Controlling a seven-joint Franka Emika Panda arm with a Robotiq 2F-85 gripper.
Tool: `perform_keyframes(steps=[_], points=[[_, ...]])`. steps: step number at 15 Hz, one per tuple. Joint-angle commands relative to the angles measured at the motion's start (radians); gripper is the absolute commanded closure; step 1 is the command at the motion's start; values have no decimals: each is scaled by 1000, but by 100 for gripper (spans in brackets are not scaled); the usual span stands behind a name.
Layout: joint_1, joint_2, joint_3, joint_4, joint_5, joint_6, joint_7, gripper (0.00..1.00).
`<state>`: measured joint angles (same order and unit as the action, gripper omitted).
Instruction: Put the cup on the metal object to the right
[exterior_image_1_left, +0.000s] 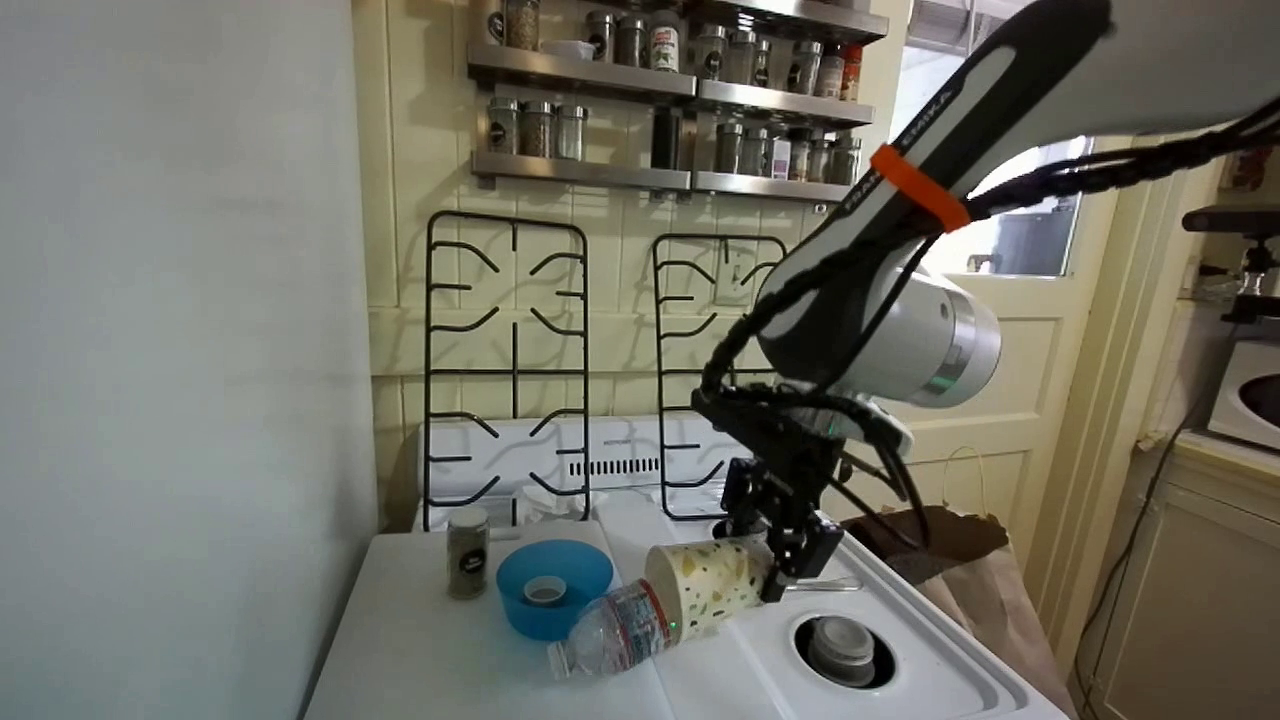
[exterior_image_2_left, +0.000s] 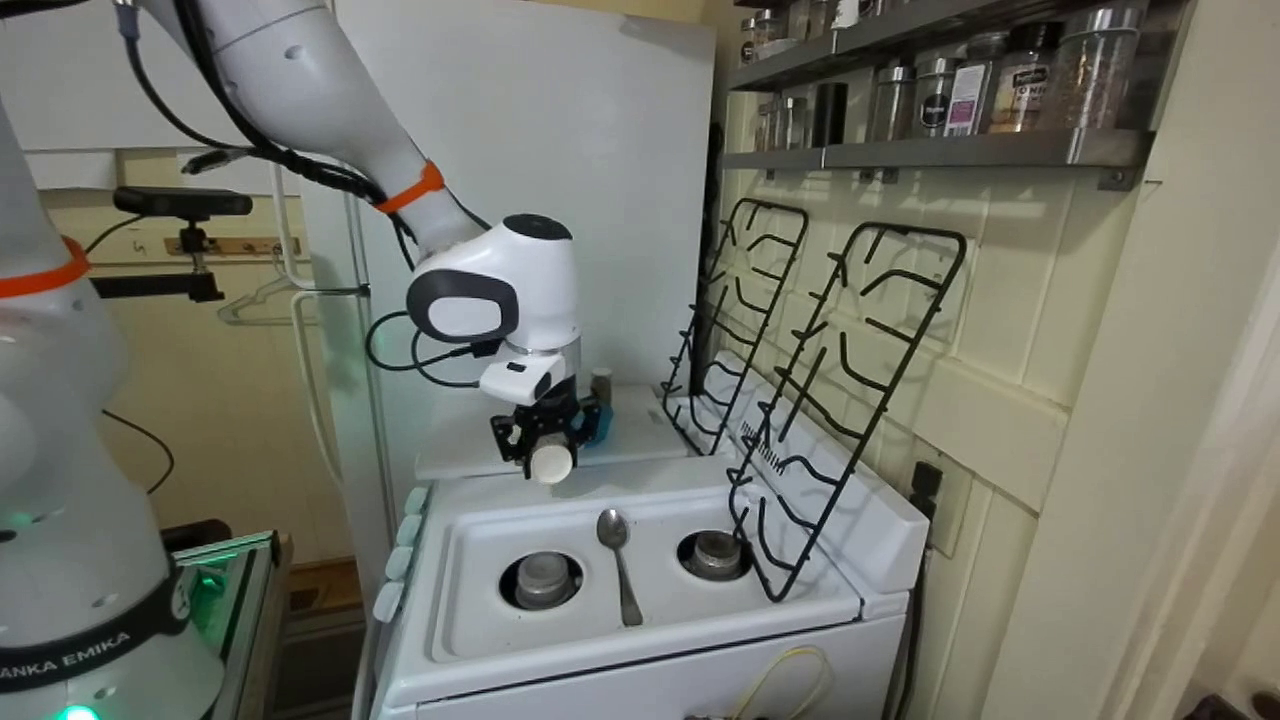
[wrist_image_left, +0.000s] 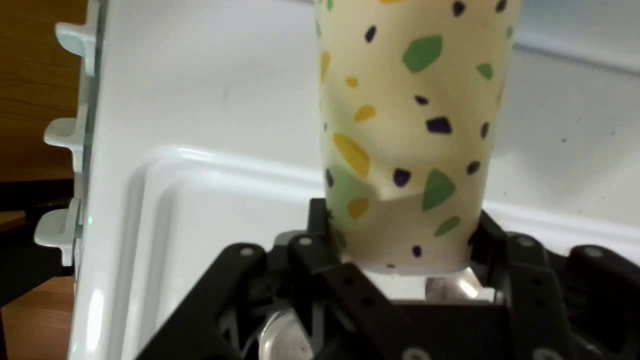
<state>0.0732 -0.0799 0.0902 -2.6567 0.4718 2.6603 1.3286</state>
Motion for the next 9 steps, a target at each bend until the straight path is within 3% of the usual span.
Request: perform_keyframes(steps=[1, 5, 6, 9], points=[[-40, -87, 4, -31, -151, -38, 36, 60], [-91, -93, 9, -20, -343, -77, 119, 60], [-78, -95, -2, -19, -312, -84, 71, 60], [-113, -110, 0, -25, -408, -77, 140, 60]])
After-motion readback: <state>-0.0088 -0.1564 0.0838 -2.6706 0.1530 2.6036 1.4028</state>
